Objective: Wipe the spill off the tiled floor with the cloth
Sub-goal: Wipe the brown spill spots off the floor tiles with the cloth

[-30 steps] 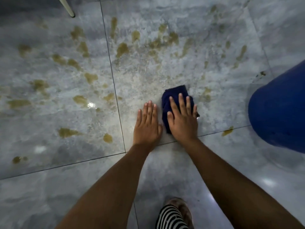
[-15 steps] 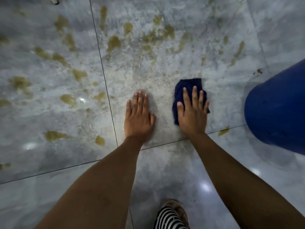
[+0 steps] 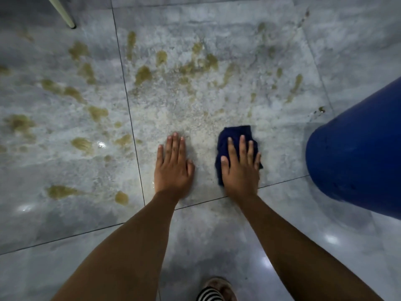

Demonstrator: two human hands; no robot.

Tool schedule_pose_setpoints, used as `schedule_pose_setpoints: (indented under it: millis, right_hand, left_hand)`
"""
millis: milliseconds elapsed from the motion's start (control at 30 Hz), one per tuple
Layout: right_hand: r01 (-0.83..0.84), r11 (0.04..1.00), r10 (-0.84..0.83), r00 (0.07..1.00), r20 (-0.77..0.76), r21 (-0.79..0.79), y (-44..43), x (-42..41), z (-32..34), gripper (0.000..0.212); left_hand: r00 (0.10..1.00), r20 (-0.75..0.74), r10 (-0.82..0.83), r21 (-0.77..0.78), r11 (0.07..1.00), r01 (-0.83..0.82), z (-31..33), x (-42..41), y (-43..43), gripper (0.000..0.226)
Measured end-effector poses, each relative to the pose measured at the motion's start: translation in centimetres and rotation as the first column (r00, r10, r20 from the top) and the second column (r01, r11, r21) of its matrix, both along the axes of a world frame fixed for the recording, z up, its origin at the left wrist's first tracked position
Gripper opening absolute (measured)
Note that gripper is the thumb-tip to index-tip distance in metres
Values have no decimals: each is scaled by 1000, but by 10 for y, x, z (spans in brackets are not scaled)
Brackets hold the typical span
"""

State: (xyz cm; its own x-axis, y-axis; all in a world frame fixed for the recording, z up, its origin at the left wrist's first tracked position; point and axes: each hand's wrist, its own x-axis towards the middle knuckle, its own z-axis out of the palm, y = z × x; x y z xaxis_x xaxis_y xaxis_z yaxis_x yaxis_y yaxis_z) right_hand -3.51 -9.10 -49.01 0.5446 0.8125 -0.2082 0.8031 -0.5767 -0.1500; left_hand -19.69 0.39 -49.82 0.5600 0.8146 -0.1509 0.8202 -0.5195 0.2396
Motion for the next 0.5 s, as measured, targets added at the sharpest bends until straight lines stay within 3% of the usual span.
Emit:
schedule_pose_setpoints:
  millis: [67,167,233,333,500]
  right_hand:
    - [-2,999,3,1000,16,-38,10,36,3,58]
    - [252,967,-251,967,42,-32,-8,78,6,58]
    - [368,930,-367,929,42,-5,-36,63,8,60]
    - [262,965,-261,965,27,-12,-51,20,12,59]
    - [-16,1000,16,1000,15,24,40,64,11,57]
  left_hand:
    - [1000,13,-8,-4,1000,8,0,7,-3,65]
    - [999,19,34,4,999,-34,4,17,-3,65]
    - [1000,17,12,12,1000,-12,9,21,-4,65]
    - [996,31,-82,43,996,81,18,42,-3,63]
    - [999,0,-34,57,998,34,16,96,12,65]
